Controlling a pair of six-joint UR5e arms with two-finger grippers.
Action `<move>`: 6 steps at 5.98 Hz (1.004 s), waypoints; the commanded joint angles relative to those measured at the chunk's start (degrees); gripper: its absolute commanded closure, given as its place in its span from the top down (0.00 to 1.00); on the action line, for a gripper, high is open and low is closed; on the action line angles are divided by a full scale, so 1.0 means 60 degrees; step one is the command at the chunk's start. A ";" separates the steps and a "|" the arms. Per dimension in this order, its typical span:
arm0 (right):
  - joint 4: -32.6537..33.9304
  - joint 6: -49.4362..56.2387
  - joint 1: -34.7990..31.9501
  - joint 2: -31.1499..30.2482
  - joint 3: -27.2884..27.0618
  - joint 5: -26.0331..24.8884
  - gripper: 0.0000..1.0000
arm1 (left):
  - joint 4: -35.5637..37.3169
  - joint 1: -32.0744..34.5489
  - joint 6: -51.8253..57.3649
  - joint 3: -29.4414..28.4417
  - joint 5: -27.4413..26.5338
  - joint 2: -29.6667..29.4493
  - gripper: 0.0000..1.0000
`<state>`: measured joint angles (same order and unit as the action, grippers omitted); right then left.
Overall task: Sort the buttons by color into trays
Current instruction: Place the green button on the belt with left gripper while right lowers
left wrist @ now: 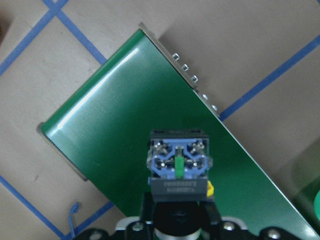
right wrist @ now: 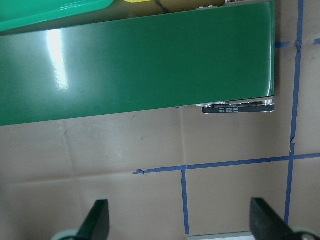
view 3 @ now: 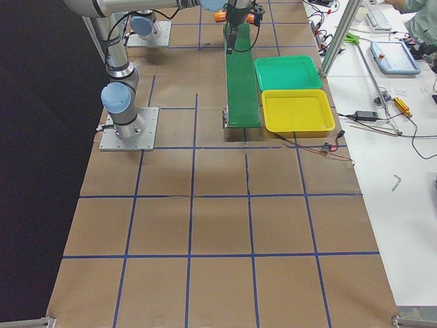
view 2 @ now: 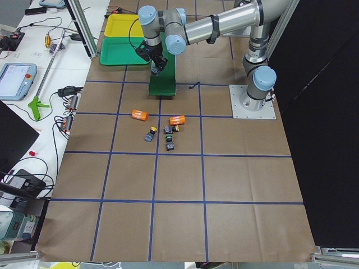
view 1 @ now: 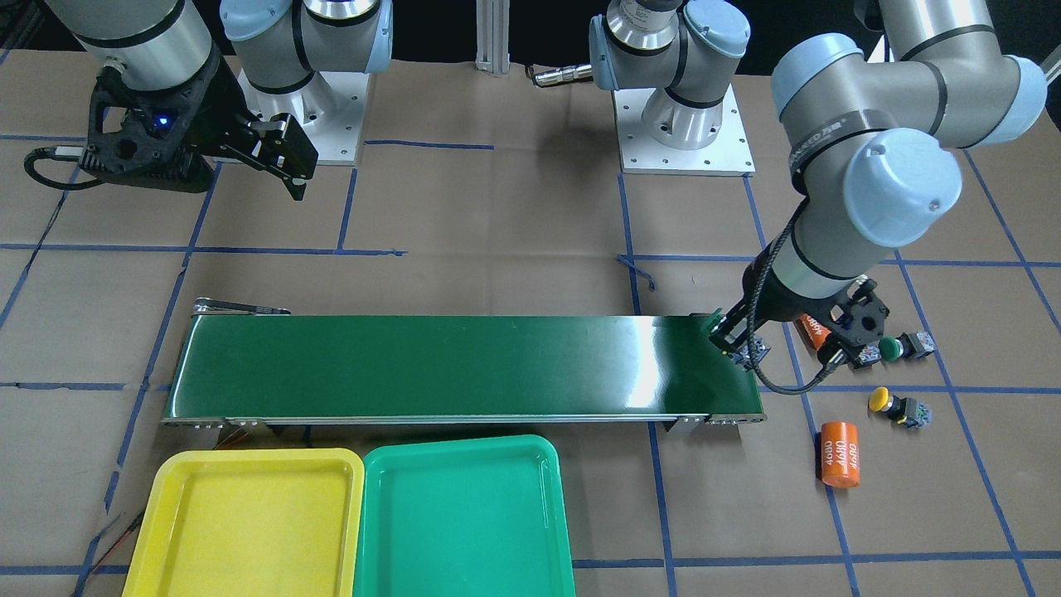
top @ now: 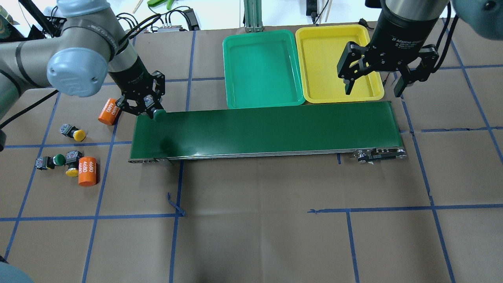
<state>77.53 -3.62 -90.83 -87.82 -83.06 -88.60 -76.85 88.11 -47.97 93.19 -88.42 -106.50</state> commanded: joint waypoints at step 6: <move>0.0241 1.3546 -0.0096 -0.0042 -0.0584 -0.1303 1.00 | 0.0783 0.0681 -0.5900 0.1266 -0.0396 0.0127 0.00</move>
<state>76.47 66.69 -91.37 -88.20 -85.92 -95.06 -72.43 91.97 -79.52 98.55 -91.04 -106.49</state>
